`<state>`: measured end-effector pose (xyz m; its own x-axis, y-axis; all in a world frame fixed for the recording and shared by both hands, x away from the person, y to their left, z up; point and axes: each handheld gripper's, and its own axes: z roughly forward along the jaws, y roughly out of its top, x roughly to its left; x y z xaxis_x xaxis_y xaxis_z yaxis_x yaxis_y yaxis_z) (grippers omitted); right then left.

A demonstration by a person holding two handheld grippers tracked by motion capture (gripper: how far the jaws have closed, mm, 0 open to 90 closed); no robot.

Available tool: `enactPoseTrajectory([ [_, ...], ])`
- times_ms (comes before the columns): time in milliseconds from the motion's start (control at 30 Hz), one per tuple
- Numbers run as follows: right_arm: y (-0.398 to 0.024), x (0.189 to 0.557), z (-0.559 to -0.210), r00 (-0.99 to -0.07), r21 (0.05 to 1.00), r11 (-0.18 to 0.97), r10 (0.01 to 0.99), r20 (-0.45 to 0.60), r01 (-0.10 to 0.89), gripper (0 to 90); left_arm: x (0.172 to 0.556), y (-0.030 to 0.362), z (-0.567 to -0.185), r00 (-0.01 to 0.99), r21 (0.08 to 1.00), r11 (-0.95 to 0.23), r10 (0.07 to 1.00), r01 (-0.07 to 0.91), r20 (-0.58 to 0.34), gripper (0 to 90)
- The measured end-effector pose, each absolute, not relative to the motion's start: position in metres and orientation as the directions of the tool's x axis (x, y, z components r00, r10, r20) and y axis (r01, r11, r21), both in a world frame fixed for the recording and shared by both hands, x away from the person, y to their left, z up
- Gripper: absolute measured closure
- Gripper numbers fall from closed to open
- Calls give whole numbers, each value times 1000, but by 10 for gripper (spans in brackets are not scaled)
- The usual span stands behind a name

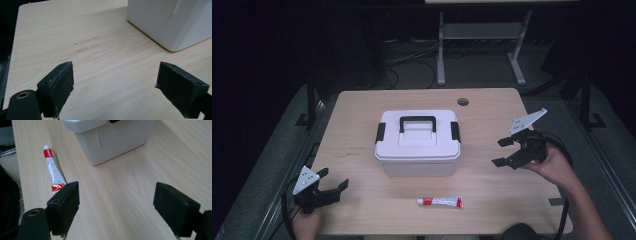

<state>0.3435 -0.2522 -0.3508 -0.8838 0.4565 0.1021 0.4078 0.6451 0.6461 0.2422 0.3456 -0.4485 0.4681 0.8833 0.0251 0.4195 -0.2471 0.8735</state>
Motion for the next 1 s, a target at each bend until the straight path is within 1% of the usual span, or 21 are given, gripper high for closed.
enactPoseTrajectory([
  [433,-238,363,-331,-907,622,686,410,98,378,206,242,347,-448,467,875,-244,884,419,22,134],
  [1000,-219,380,-316,-923,593,724,373,91,351,204,242,350,-448,465,876,-241,885,418,21,134],
])
